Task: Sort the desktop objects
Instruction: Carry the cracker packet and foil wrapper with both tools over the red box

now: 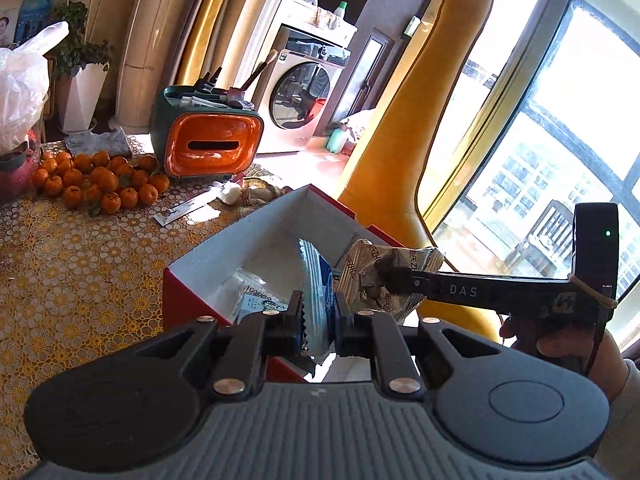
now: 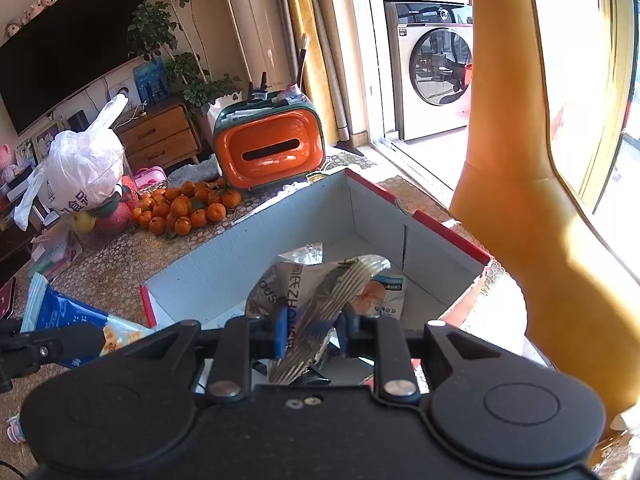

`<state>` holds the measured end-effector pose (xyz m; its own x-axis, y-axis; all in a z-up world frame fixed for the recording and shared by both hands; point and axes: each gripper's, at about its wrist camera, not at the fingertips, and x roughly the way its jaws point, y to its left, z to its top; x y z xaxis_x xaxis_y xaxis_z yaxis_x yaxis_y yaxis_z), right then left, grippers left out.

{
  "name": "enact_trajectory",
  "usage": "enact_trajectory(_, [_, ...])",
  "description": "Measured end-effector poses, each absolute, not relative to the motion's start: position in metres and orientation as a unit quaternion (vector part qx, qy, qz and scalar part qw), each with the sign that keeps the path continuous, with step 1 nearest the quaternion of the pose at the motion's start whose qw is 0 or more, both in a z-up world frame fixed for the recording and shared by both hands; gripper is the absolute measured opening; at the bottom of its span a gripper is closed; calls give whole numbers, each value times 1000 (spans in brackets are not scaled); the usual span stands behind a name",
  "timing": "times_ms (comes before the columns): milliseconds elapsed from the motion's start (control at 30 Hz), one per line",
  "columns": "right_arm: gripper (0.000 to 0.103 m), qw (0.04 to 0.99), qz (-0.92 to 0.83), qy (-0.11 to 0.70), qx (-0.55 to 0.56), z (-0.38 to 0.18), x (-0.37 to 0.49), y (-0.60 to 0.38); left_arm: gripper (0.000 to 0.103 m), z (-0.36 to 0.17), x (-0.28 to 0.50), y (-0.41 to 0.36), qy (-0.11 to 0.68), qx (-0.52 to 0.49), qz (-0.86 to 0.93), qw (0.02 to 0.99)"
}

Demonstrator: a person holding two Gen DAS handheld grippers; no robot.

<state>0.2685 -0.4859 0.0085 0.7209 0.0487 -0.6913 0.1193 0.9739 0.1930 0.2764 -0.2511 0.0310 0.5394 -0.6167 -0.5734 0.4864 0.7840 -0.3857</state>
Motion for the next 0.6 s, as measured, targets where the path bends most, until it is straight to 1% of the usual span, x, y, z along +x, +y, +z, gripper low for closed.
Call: enact_trajectory(600, [23, 907, -39, 399, 128, -31, 315, -502, 13, -28, 302, -308, 423, -48, -338, 839])
